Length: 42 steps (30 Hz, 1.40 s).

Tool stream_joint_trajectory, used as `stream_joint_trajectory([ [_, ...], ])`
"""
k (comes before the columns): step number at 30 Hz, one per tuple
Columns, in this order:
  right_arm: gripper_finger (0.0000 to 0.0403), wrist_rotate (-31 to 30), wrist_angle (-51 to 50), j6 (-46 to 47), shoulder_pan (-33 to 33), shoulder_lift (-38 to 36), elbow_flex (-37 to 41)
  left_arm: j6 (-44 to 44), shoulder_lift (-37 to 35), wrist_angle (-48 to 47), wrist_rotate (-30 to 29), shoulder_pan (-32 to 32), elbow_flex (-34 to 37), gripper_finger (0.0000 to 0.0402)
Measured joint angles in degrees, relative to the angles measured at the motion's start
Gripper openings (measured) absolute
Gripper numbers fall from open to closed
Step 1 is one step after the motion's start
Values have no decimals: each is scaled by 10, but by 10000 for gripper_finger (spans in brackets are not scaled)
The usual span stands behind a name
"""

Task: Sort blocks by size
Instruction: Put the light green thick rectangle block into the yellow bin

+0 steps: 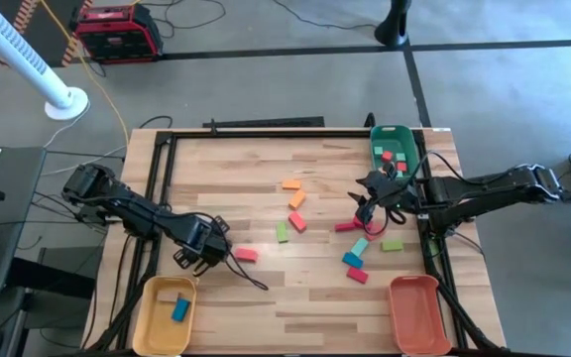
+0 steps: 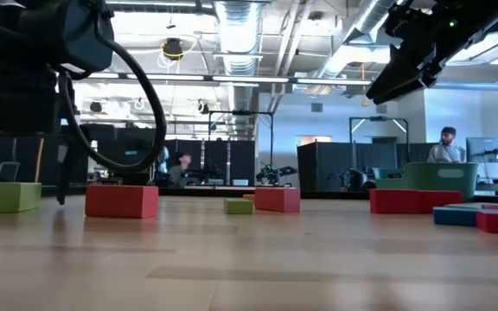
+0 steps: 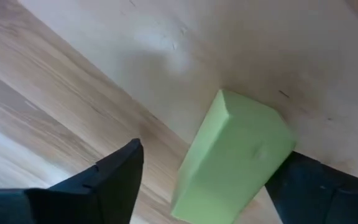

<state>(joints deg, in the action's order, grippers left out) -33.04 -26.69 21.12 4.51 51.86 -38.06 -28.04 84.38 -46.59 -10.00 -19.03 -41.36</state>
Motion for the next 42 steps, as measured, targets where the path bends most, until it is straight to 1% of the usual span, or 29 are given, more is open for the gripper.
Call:
stream_joint_trajectory([
  [5, 245, 0, 1, 0, 0, 0, 0, -4, 0, 0, -11, 4, 5, 243],
  [15, 245, 0, 1, 4, 0, 0, 0, -15, 1, -1, -33, 20, 7, 134],
  [16, 245, 0, 1, 5, 0, 0, 0, -14, 1, -1, -37, 20, 7, 128],
  [21, 245, 0, 1, 5, 0, 0, 0, -10, 1, 1, -54, 20, 6, 127],
  [24, 245, 0, 1, 5, 0, 0, 0, 2, 2, -7, -80, 21, -7, 127],
  [27, 245, 0, 1, 5, 0, 0, 0, 4, 2, -25, -98, 21, -38, 127],
  [32, 245, 0, 0, 5, 0, 0, 0, 39, 2, -112, -115, 20, -121, 127],
  [36, 245, 0, -3, 5, 0, 0, 0, 117, 2, -198, -115, 8, -209, 127],
  [39, 245, 0, -6, 5, 0, 0, 0, 179, 2, -258, -82, -18, -280, 127],
  [42, 245, 0, -11, 5, 0, 0, 0, 242, 1, -301, -64, -52, -340, 127],
])
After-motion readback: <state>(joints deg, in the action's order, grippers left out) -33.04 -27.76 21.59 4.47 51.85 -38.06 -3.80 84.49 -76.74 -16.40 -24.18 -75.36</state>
